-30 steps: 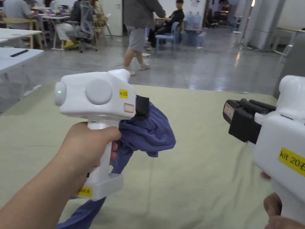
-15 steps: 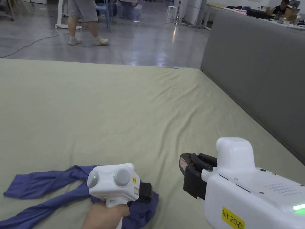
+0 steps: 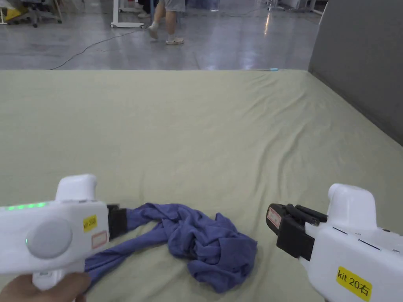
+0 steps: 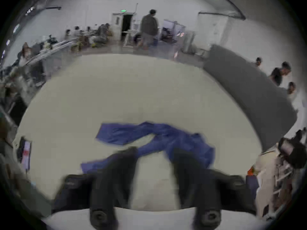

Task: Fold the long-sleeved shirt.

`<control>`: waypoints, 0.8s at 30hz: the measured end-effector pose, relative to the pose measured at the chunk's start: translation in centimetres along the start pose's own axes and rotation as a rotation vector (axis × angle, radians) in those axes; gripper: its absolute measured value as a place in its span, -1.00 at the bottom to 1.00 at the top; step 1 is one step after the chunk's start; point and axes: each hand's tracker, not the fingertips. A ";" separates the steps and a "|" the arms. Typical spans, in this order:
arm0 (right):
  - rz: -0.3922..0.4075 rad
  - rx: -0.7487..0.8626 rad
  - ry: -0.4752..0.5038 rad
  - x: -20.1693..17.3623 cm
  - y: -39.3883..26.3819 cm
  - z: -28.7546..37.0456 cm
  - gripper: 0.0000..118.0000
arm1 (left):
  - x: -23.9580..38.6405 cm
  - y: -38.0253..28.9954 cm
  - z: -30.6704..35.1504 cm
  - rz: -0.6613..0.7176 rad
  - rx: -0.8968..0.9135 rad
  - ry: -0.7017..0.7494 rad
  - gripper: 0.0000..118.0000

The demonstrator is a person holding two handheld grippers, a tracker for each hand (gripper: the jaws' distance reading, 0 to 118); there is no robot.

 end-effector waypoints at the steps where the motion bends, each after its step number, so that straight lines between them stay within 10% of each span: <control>1: -0.005 -0.028 0.003 0.0 -0.6 -0.7 -0.97 | -0.5 -1.1 -1.0 0.048 -0.086 -0.048 -0.86; 7: -0.062 -0.120 0.007 0.4 -2.3 -3.0 -0.98 | 0.0 -0.1 -6.4 0.070 -0.126 -0.134 -0.76; 10: -0.060 -0.142 -0.007 0.7 -2.6 -3.4 -0.98 | 1.2 3.8 -11.0 0.057 -0.104 -0.144 0.64; 13: -0.040 -0.174 -0.048 1.5 -3.2 -4.0 -0.97 | 2.9 6.9 -17.2 0.005 -0.139 -0.070 0.82; 19: -0.069 -0.235 -0.111 4.3 -3.4 -5.8 -0.97 | 3.1 7.9 -29.2 -0.071 -0.330 0.067 0.79; 24: -0.078 -0.286 -0.150 6.1 -2.7 -8.3 -0.97 | 4.1 6.6 -27.0 -0.194 -0.303 0.095 0.22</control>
